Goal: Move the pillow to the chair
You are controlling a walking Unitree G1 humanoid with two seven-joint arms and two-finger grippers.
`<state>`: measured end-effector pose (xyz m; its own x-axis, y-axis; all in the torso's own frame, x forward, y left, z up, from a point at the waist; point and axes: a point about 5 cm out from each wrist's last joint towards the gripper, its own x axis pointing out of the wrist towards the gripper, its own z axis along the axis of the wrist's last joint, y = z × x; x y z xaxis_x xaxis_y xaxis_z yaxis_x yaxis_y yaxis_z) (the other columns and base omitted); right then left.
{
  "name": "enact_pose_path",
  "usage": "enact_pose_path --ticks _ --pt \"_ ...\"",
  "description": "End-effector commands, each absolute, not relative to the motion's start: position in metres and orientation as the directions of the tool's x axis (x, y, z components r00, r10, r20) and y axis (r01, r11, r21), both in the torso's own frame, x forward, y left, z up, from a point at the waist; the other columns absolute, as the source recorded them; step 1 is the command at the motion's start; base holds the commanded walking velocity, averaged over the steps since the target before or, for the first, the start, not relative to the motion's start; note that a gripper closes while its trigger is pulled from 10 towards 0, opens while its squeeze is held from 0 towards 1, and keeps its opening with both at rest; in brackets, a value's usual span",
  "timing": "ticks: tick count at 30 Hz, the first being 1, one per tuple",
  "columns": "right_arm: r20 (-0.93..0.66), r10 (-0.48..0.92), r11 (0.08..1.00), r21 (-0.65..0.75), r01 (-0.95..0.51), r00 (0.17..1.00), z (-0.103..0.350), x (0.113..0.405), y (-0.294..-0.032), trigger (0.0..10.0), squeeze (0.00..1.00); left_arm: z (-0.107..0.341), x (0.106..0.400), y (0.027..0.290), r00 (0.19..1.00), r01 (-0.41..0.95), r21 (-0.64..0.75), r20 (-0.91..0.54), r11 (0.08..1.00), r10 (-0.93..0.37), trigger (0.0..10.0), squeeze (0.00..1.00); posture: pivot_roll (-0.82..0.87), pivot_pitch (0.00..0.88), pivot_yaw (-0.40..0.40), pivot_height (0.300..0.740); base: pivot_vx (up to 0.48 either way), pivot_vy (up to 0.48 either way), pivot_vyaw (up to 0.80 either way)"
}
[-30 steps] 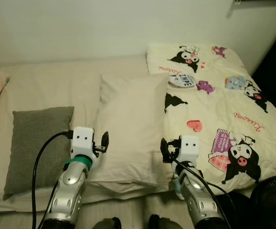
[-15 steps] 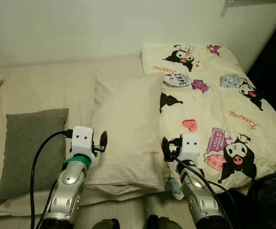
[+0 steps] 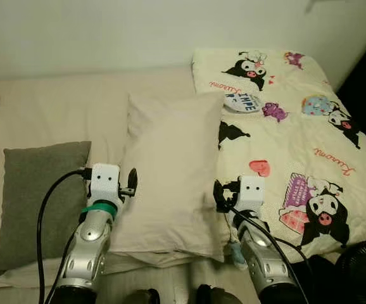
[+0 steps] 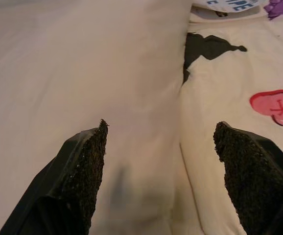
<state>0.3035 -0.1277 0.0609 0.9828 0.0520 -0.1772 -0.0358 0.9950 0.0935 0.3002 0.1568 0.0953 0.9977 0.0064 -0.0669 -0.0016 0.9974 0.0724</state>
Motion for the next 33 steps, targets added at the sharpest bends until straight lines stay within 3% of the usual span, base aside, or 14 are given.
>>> enact_pose_path --ticks 1,9,27,33 --pt "-0.203 0.052 0.996 0.088 -0.035 0.978 0.0541 0.2999 -0.1263 10.0 0.0 0.0881 0.2966 0.159 0.996 -0.009 0.077 -0.092 0.997 0.016 10.0 0.0 0.02 0.068 0.074 0.74 0.0 0.0 0.0" --pt "-0.209 0.052 0.996 0.086 -0.035 0.977 0.0522 0.2984 -0.1258 10.0 0.0 0.0873 0.2953 0.1583 0.995 -0.012 0.049 -0.097 0.999 0.017 10.0 0.0 0.02 0.071 0.077 0.74 0.0 0.283 0.0" --pt "-0.224 0.048 0.994 0.104 -0.025 0.973 0.0474 0.2964 -0.1261 10.0 0.0 0.0852 0.2945 0.1522 0.995 0.014 0.066 -0.102 0.998 -0.008 10.0 0.0 0.02 0.052 0.082 0.74 0.0 0.0 0.0" --pt "-0.22 0.046 0.993 0.114 -0.021 0.974 0.0475 0.2966 -0.1274 10.0 0.0 0.0854 0.2941 0.1512 0.995 0.019 0.07 -0.096 0.997 -0.013 10.0 0.0 0.02 0.051 0.082 0.71 0.0 0.0 0.0"
